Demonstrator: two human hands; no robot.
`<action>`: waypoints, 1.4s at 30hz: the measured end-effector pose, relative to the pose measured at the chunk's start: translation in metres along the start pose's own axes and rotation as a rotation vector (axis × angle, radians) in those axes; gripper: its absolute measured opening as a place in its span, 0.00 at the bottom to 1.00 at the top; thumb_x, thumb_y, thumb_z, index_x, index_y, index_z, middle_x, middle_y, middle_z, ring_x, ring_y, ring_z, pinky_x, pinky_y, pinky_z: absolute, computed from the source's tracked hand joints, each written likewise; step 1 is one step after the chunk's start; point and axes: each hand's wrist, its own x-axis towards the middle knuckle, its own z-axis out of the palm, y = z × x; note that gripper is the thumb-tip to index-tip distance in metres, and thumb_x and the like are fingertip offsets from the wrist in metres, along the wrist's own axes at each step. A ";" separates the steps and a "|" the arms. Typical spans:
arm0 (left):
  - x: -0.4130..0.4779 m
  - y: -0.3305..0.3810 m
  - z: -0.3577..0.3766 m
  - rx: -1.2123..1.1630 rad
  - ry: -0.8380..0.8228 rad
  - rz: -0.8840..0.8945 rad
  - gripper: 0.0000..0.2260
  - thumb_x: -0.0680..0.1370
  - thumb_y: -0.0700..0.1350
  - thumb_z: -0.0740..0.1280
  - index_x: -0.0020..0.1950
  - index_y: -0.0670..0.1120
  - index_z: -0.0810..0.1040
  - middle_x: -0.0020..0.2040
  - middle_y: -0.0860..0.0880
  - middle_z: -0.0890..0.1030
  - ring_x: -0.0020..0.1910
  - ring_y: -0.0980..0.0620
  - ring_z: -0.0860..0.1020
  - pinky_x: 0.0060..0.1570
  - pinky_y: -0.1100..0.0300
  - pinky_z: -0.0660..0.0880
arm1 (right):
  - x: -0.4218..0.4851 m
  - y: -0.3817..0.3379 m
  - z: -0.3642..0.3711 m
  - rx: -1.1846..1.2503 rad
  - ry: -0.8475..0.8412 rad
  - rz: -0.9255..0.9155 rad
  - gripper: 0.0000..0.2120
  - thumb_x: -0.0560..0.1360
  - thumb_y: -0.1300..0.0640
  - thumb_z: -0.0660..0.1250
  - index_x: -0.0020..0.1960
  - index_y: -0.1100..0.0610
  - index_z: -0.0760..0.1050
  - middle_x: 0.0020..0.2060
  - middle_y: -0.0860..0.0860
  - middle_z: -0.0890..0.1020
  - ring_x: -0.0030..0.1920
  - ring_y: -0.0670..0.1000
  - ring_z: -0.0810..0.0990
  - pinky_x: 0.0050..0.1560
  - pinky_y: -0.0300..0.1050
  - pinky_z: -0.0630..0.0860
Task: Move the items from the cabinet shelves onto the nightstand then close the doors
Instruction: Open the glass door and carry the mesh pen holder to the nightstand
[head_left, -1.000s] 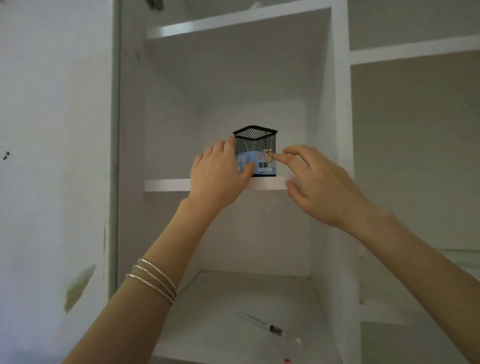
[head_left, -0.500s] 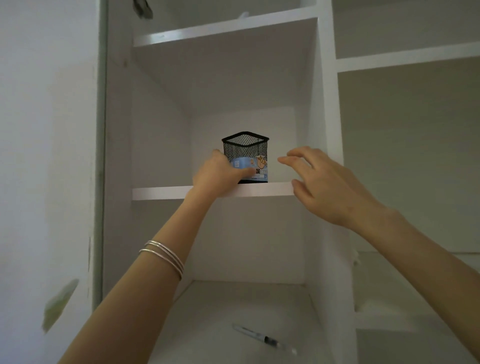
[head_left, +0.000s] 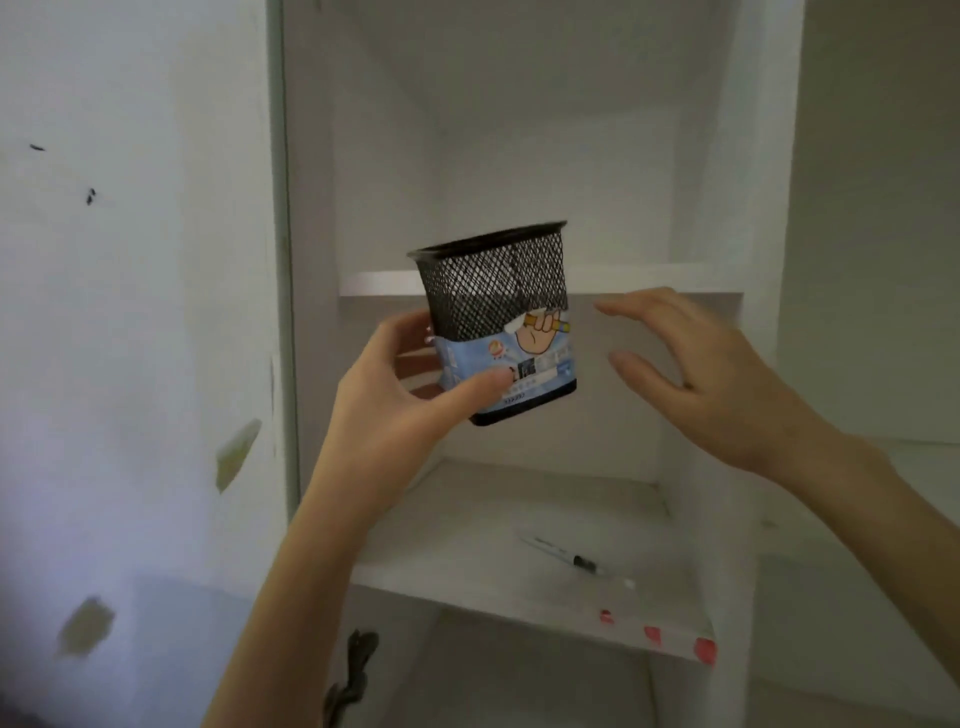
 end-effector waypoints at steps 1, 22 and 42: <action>-0.017 -0.005 -0.003 -0.008 -0.011 -0.040 0.29 0.60 0.53 0.75 0.59 0.52 0.73 0.52 0.57 0.80 0.48 0.64 0.78 0.41 0.72 0.74 | -0.006 -0.003 0.004 0.059 -0.019 -0.004 0.23 0.76 0.44 0.55 0.67 0.52 0.68 0.60 0.45 0.72 0.60 0.39 0.68 0.60 0.29 0.62; -0.465 0.051 -0.018 0.413 0.375 -0.947 0.31 0.58 0.50 0.79 0.59 0.57 0.74 0.52 0.58 0.81 0.52 0.60 0.78 0.48 0.65 0.75 | -0.243 -0.183 0.126 1.176 -1.374 -0.308 0.33 0.64 0.37 0.70 0.65 0.37 0.61 0.65 0.40 0.70 0.62 0.37 0.71 0.63 0.39 0.70; -0.758 0.359 -0.093 0.654 1.156 -1.072 0.31 0.58 0.47 0.80 0.59 0.54 0.75 0.54 0.54 0.80 0.52 0.61 0.77 0.50 0.67 0.73 | -0.365 -0.594 -0.026 1.334 -1.750 -1.012 0.31 0.67 0.52 0.75 0.67 0.48 0.68 0.62 0.44 0.74 0.59 0.42 0.75 0.60 0.45 0.73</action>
